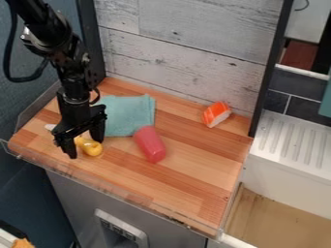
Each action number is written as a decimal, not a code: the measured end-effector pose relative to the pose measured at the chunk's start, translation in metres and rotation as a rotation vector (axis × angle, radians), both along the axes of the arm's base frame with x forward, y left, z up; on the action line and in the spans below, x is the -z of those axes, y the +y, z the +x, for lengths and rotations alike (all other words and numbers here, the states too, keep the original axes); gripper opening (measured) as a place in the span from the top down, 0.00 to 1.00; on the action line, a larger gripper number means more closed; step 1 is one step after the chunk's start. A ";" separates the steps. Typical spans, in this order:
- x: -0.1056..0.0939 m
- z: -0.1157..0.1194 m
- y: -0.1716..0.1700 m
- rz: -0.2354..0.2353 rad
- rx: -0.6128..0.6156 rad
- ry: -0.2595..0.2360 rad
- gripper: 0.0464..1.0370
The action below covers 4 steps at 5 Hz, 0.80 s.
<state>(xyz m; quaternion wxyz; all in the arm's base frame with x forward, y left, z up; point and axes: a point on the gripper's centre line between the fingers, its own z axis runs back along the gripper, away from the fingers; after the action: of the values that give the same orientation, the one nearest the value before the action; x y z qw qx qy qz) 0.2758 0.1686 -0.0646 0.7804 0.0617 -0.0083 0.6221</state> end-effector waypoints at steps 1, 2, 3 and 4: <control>0.002 -0.001 0.000 0.008 -0.014 -0.013 0.38; 0.003 -0.002 -0.001 0.006 -0.005 -0.012 0.59; 0.003 -0.005 0.000 -0.017 -0.022 -0.010 0.59; 0.000 -0.014 0.000 -0.083 -0.030 0.013 0.59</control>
<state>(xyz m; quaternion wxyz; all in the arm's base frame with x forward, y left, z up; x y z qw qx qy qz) 0.2614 0.1688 -0.0642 0.7730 0.0336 0.0234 0.6331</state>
